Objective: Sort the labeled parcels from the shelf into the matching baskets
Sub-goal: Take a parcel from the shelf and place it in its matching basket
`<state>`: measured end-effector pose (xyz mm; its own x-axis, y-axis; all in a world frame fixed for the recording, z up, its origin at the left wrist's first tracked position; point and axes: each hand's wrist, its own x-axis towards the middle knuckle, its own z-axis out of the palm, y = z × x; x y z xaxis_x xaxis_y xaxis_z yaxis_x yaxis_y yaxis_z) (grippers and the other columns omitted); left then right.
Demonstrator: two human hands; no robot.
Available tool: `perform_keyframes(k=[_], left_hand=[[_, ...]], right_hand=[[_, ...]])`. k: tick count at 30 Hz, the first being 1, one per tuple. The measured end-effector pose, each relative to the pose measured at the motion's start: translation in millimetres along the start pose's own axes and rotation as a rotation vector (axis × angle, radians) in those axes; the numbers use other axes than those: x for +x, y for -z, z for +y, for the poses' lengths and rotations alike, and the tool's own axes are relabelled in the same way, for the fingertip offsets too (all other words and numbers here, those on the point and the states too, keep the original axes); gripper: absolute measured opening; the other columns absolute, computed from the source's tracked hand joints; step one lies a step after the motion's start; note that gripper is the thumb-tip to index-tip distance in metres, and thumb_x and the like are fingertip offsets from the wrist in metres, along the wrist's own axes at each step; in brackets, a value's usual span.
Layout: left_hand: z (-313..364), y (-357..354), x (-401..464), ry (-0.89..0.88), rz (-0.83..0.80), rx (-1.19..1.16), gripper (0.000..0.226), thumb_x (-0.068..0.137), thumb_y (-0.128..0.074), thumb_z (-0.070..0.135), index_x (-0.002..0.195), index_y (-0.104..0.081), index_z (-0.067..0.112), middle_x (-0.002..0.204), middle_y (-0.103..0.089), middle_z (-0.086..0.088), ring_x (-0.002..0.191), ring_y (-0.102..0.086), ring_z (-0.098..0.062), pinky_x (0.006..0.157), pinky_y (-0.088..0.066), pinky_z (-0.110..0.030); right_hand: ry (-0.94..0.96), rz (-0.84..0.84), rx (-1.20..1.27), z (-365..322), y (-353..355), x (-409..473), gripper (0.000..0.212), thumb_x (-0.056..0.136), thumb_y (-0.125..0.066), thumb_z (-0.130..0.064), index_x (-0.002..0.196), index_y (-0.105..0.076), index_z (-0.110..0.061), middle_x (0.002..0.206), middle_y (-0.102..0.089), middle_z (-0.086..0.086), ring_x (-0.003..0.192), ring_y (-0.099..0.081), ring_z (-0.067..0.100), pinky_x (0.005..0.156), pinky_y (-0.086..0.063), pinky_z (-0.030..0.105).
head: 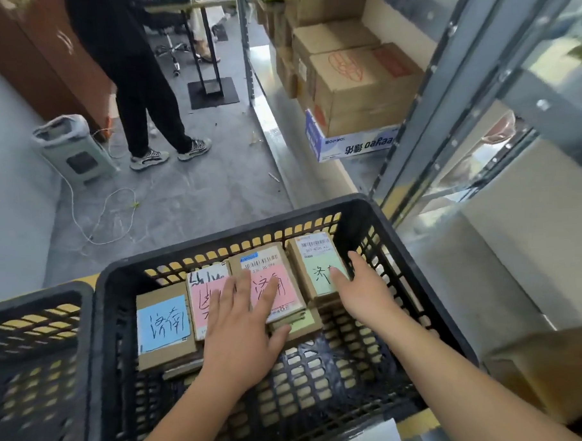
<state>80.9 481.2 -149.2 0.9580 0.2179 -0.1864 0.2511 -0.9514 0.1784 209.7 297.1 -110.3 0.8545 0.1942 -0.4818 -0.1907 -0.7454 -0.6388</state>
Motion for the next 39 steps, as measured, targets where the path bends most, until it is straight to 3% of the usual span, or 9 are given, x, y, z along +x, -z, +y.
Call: perform_keyframes(k=[3, 9, 14, 19, 26, 31, 39], left_hand=[[1, 11, -5, -0.092, 0.031, -0.016, 0.078, 0.092, -0.025, 0.075, 0.156, 0.008, 0.047, 0.167, 0.011, -0.004, 0.154, 0.012, -0.027, 0.125, 0.003, -0.051], [15, 45, -20, -0.358, 0.052, -0.053, 0.074, 0.092, -0.013, 0.076, 0.158, -0.002, 0.046, 0.168, 0.003, -0.004, 0.155, 0.009, -0.025, 0.124, 0.004, -0.049], [41, 69, -40, -0.583, 0.052, -0.043, 0.077, 0.088, -0.006, 0.075, 0.158, -0.008, 0.043, 0.169, -0.006, -0.003, 0.155, 0.002, -0.025, 0.125, -0.002, -0.050], [86, 77, -71, -0.820, 0.044, -0.041, 0.076, 0.091, -0.010, 0.074, 0.159, -0.013, 0.040, 0.168, -0.013, -0.002, 0.155, -0.003, -0.024, 0.125, -0.003, -0.048], [160, 57, -125, -1.088, -0.013, -0.015, 0.074, 0.093, -0.015, 0.072, 0.158, -0.019, 0.038, 0.166, -0.023, -0.002, 0.154, -0.012, -0.022, 0.126, -0.009, -0.042], [208, 25, -131, -1.119, -0.048, 0.067, 0.072, 0.093, -0.014, 0.073, 0.158, -0.017, 0.041, 0.166, -0.021, -0.002, 0.154, -0.013, -0.024, 0.124, -0.009, -0.041], [264, -5, -110, -0.985, -0.083, 0.122, 0.073, 0.092, -0.013, 0.072, 0.158, -0.016, 0.041, 0.166, -0.022, -0.005, 0.153, -0.015, -0.025, 0.125, -0.015, -0.043]], right_hand=[[0.049, 0.074, -0.064, -1, 4, -30, 0.065, 0.105, -0.047, -0.047, 0.162, -0.026, -0.022, 0.161, -0.039, -0.001, 0.147, -0.036, 0.018, 0.118, -0.030, 0.034], [0.065, 0.353, -0.079, 5, 6, -116, 0.059, 0.102, -0.048, -0.052, 0.155, -0.039, -0.028, 0.157, -0.043, -0.004, 0.144, -0.038, 0.016, 0.117, -0.030, 0.032], [-0.062, 0.551, -0.054, 24, 6, -189, 0.053, 0.101, -0.048, -0.054, 0.148, -0.046, -0.032, 0.146, -0.054, -0.006, 0.133, -0.049, 0.015, 0.108, -0.043, 0.034], [-0.237, 0.638, 0.023, 63, 2, -267, 0.062, 0.103, -0.047, -0.054, 0.157, -0.035, -0.028, 0.162, -0.037, -0.005, 0.149, -0.033, 0.014, 0.120, -0.029, 0.034], [-0.406, 0.724, 0.147, 132, -6, -339, 0.062, 0.102, -0.047, -0.055, 0.158, -0.035, -0.029, 0.162, -0.038, -0.006, 0.151, -0.030, 0.012, 0.119, -0.026, 0.029], [-0.436, 0.684, 0.180, 175, 5, -336, 0.065, 0.102, -0.046, -0.057, 0.159, -0.032, -0.029, 0.163, -0.037, -0.005, 0.149, -0.032, 0.014, 0.119, -0.027, 0.030], [-0.311, 0.596, 0.172, 220, 55, -290, 0.068, 0.103, -0.044, -0.055, 0.161, -0.025, -0.027, 0.165, -0.033, 0.000, 0.151, -0.030, 0.019, 0.119, -0.030, 0.036]])
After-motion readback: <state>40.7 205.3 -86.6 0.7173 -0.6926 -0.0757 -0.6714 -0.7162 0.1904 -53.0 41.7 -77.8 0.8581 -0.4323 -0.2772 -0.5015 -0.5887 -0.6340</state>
